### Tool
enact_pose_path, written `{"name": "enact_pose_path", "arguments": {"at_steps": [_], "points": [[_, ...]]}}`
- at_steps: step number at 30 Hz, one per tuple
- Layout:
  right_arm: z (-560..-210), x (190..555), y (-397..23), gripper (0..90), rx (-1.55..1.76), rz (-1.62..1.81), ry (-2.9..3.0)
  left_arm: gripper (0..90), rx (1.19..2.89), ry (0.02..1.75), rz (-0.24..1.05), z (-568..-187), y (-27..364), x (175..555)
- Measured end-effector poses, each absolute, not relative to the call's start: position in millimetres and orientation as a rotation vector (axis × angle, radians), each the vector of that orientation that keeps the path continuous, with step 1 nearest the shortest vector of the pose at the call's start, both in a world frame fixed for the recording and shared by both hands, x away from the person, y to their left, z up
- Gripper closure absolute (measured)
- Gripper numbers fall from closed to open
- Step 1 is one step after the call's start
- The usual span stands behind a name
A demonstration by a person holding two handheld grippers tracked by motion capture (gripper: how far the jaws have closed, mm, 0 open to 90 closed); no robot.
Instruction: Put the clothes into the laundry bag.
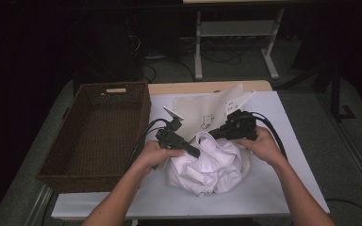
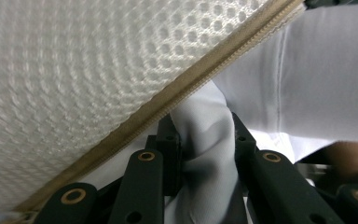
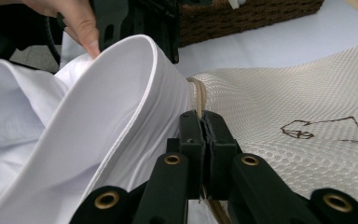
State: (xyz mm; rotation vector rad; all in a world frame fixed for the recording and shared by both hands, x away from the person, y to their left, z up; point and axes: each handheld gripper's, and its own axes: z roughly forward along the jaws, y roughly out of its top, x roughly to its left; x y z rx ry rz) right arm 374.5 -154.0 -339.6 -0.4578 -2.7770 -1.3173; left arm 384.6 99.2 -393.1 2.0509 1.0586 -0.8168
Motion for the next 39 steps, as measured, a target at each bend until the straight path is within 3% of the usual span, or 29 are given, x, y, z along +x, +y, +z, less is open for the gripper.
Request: {"name": "enact_pose_path", "arguments": {"at_steps": [10,16,19,26,34,39], "points": [[-342,370,-151,87.5,-0.420,-1.273,-2.795,74.8,1.938,1.249,-0.639,-402,97,387],[-351,369,-150,87.5,-0.427,-1.241,-2.790,73.8,1.901,1.272,-0.596,-408,96,383],[-352,370,-152,87.4,-0.432,-1.253,-2.782,68.5,1.941,1.245,-0.561,-403,96,382],[-351,370,-152,87.3,-0.439,-1.248,-2.793,46.7,2.045,1.163,-0.524,-386,98,370],[-351,370,-152,87.3,-0.450,-1.250,-2.788,41.3,2.092,1.111,-0.533,-373,102,357],[-352,373,-157,87.3,-0.483,-1.252,-2.784,34.4,2.122,1.124,-0.468,-363,113,353]]}}
